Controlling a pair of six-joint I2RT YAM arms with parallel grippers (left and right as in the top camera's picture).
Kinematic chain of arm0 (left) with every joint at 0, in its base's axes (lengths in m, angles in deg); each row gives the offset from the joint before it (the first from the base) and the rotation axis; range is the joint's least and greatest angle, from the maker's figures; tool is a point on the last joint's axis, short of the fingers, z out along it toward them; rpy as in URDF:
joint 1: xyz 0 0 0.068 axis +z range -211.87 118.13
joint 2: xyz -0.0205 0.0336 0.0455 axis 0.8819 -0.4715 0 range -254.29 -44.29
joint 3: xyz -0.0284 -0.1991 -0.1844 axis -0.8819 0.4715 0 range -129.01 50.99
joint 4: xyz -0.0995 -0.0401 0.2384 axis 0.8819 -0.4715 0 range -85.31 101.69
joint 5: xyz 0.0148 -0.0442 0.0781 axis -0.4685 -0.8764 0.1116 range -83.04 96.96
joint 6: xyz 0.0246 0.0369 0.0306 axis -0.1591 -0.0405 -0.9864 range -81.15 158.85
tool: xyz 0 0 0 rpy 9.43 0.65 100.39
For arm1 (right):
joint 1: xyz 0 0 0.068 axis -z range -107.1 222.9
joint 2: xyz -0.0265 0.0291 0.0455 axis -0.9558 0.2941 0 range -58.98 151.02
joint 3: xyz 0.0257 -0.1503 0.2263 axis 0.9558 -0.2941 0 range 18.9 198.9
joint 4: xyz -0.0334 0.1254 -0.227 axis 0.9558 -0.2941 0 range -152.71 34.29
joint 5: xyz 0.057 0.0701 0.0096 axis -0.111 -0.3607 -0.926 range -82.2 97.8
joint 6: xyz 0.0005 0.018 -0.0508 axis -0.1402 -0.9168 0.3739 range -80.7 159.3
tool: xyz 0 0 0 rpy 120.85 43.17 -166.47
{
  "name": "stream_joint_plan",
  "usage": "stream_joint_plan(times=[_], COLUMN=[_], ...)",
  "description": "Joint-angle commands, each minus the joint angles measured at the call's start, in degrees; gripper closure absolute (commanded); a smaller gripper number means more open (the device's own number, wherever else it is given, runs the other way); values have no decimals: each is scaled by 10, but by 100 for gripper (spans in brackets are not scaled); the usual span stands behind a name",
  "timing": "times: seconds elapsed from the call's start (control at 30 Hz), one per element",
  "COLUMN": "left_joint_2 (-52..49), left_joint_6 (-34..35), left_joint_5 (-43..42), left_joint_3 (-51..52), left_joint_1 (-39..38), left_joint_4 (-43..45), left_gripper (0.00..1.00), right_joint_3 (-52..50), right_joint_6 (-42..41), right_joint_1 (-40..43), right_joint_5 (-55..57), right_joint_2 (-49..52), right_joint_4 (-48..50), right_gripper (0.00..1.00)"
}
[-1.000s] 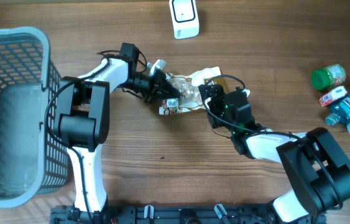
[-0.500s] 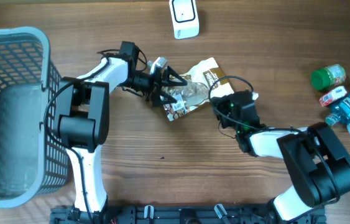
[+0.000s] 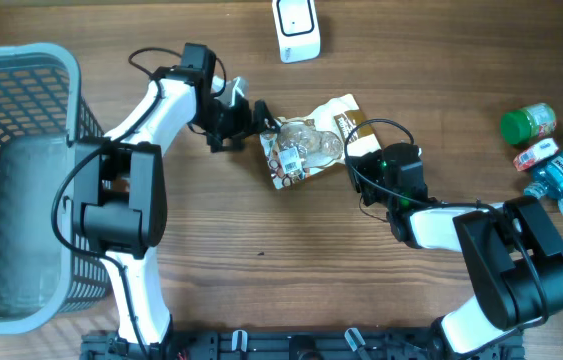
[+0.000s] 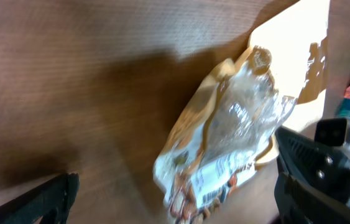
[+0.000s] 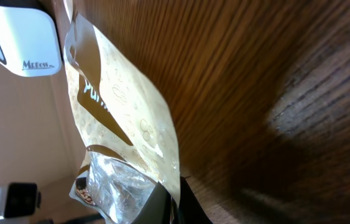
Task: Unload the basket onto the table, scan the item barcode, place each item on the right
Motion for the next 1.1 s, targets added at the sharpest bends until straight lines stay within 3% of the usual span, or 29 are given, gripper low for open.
stream_joint_plan(times=[0.0,0.23,0.27,0.37,0.4,0.43,0.7,0.77,0.87,0.9,0.93,0.97,1.0,1.07], left_joint_2=[3,-59,-68,-93,-97,-99,-118,-118,-118,-118,-118,-118,-118,-118], left_joint_6=[12,57,58,61,71,84,105,116,127,129,129,129,129,129], left_joint_5=[15,-39,-57,-110,-110,-110,-168,-168,-168,-168,-168,-168,-168,-173], left_joint_3=[-7,-7,-7,-7,-7,-7,-7,-7,-7,-7,-7,-7,-7,-7], left_joint_1=[-17,-18,-18,-20,-19,-19,-29,-33,-34,-34,-34,-34,-34,-34], left_joint_4=[40,78,84,101,106,110,138,141,141,141,141,139,139,136], left_gripper=[0,0,4,30,44,48,48,63,77,81,83,83,83,83], right_joint_3=[-5,-5,-5,-5,-5,-5,-5,-5,-5,-5,-5,-5,-5,-5], right_joint_6=[12,12,12,12,12,12,12,12,12,12,13,14,16,17], right_joint_1=[1,1,1,1,1,1,1,1,1,1,2,2,2,3], right_joint_5=[-15,-26,-26,-26,-28,-31,-34,-38,-53,-63,-66,-73,-80,-111], right_joint_2=[10,10,10,10,10,10,10,10,10,10,10,10,10,10], right_joint_4=[0,7,7,7,7,7,15,17,27,37,45,48,48,54], right_gripper=[95,96,96,95,95,96,95,95,95,87,59,17,0,0])
